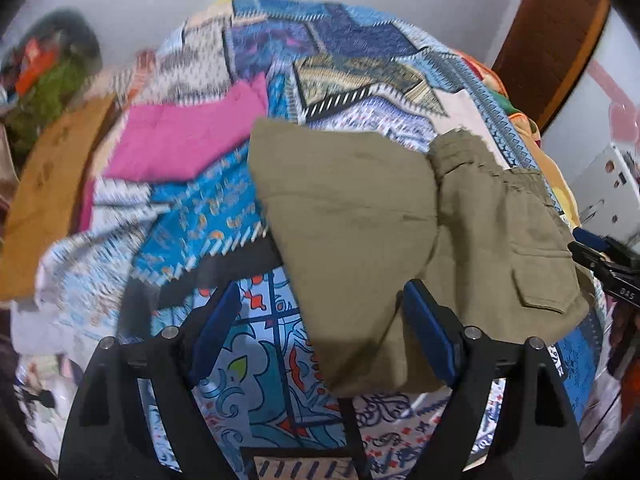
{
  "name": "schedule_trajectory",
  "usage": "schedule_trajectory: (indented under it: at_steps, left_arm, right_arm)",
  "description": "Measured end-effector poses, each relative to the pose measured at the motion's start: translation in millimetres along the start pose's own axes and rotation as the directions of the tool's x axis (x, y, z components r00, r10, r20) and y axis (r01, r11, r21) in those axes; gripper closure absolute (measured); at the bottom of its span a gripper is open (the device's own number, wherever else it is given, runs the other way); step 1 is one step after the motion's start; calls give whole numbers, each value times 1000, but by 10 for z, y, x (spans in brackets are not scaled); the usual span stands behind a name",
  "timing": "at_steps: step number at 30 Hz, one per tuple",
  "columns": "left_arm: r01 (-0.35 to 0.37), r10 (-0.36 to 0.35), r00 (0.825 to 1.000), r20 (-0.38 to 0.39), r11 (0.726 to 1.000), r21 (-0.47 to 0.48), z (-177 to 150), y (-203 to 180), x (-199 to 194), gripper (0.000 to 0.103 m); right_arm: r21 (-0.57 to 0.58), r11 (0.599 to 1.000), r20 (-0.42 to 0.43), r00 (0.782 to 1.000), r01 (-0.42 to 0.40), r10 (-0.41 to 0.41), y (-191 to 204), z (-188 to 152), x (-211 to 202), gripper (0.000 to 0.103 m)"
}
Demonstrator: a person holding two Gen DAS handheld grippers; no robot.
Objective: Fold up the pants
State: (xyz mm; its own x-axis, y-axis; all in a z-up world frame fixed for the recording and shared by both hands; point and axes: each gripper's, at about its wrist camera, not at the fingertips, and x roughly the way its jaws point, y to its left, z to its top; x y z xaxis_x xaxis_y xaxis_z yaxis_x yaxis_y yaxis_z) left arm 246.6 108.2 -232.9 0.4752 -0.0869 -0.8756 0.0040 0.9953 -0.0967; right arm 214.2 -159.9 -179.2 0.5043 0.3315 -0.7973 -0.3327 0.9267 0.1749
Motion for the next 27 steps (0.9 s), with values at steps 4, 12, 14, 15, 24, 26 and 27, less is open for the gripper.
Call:
schedule_trajectory:
  at_steps: [4,12,14,15,24,26,27]
  left_arm:
    - [34,-34,999,-26,999,-28,11,41,177,19]
    - [124,-126,992,-23,990,-66,191,33,354,19]
    - [120,-121,992,-17,991,-52,237,-13,378,20]
    - [117,-117,993,-12,992,-43,252,-36,380,21]
    - [62,-62,997,39,998,9,323,-201,337,64]
    - [30,-31,998,48,999,17,338,-217,312,78]
    - [26,-27,998,53,1000,15,343,-213,295,81]
  right_arm:
    - [61,998,-38,999,-35,38,-148,-1,156,42]
    - [159,974,-86,981,-161,177,-301,46,433,38]
    - [185,964,-91,973,-193,212,-351,60,482,38]
    - [194,960,-94,970,-203,224,-369,61,496,38]
    - [202,958,-65,973,-206,223,-285,17,458,66]
    - [194,963,-60,977,-187,202,-266,37,451,74]
    - [185,966,-54,980,-178,191,-250,37,423,77]
